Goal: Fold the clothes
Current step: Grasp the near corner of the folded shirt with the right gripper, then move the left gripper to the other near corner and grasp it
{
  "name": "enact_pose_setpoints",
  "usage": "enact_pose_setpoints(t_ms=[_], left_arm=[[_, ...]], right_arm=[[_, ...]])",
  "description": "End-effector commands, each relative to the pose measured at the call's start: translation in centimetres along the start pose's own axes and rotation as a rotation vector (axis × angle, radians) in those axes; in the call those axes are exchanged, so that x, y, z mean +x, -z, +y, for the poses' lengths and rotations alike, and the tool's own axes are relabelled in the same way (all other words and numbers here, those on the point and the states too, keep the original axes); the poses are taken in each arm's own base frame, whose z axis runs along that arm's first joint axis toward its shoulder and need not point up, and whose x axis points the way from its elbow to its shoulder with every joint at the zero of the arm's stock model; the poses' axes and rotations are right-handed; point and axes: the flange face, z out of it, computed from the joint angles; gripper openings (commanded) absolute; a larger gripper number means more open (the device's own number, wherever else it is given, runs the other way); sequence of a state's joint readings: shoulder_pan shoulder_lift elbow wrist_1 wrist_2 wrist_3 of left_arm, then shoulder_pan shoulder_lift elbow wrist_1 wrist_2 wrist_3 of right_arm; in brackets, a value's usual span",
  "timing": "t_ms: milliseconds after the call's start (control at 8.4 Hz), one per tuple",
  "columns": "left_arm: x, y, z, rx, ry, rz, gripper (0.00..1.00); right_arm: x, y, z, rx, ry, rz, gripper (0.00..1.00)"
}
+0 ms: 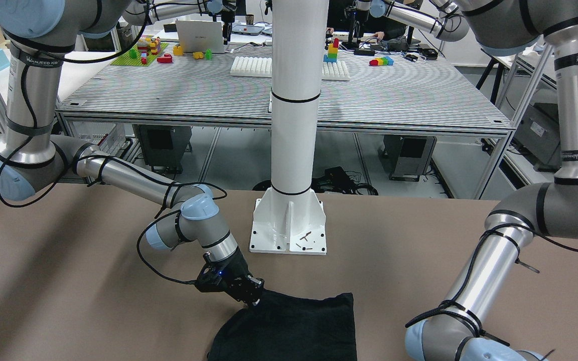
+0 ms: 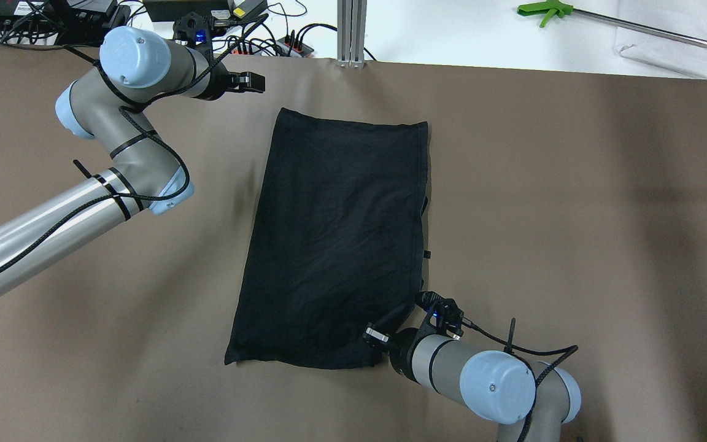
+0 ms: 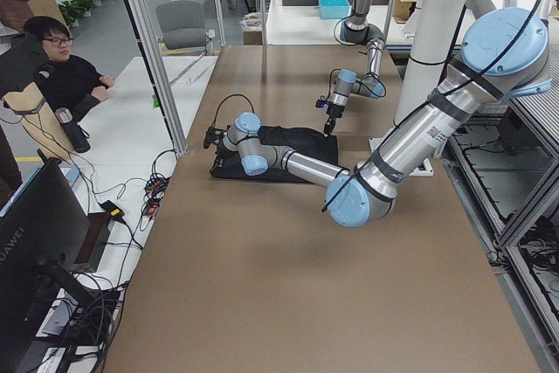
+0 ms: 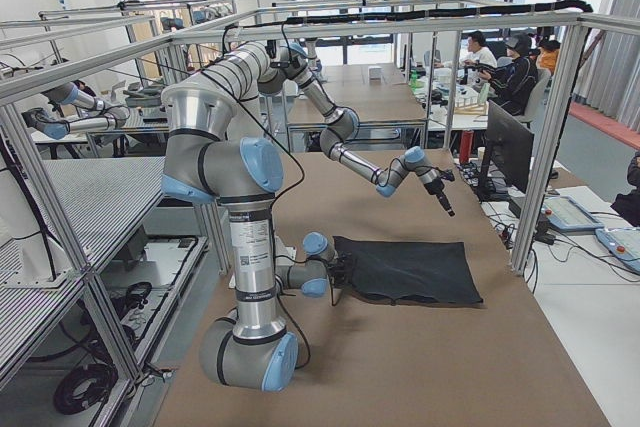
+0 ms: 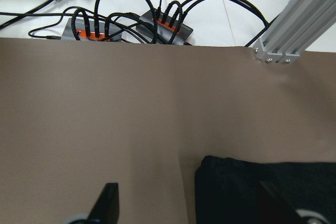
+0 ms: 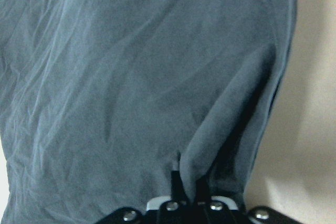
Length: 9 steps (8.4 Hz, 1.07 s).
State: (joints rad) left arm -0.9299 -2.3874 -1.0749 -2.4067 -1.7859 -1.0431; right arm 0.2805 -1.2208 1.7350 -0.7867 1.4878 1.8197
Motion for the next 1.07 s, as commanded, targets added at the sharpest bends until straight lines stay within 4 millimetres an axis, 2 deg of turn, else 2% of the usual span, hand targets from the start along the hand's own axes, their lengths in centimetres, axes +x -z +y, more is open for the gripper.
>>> enact_pose_setpoints(t_ms=[0,119,238,357,476,595,715,953], left_arm=[[-0.2,3.5,2.6,-0.105,0.094,0.108,0.93],[-1.1,6.4,4.4,-0.140,0.163,0.156,0.93],[-1.5,9.5,7.1,-0.151,0.208,0.192,0.93],[-1.8,11.6,11.2,-0.174,0.223,0.213,0.93],[-3.0,13.9,14.2,-0.173,0.235,0.217,0.93],[-2.9,15.8,17.7,-0.196,0.255,0.230,0.93],[-2.5,16.6,21.2,-0.216,0.310,0.223,0.93],[0.4,18.1,27.3,-0.228,0.378,0.238,0.93]], right_arm=[[-0.5,0.5,-0.6,0.005,0.005,-0.016,0.00],[-0.7,0.9,-0.9,0.008,0.008,-0.023,0.00],[-0.9,1.2,-1.5,0.014,0.007,-0.027,0.00],[-0.9,1.3,-1.8,0.019,0.007,-0.027,0.00],[-1.0,1.5,-2.7,0.031,0.012,-0.028,0.00],[-1.0,1.5,-2.9,0.034,0.036,-0.028,0.00],[-1.1,1.6,-3.2,0.039,0.047,-0.030,0.00],[-1.5,2.0,-4.2,0.039,0.051,-0.031,0.00]])
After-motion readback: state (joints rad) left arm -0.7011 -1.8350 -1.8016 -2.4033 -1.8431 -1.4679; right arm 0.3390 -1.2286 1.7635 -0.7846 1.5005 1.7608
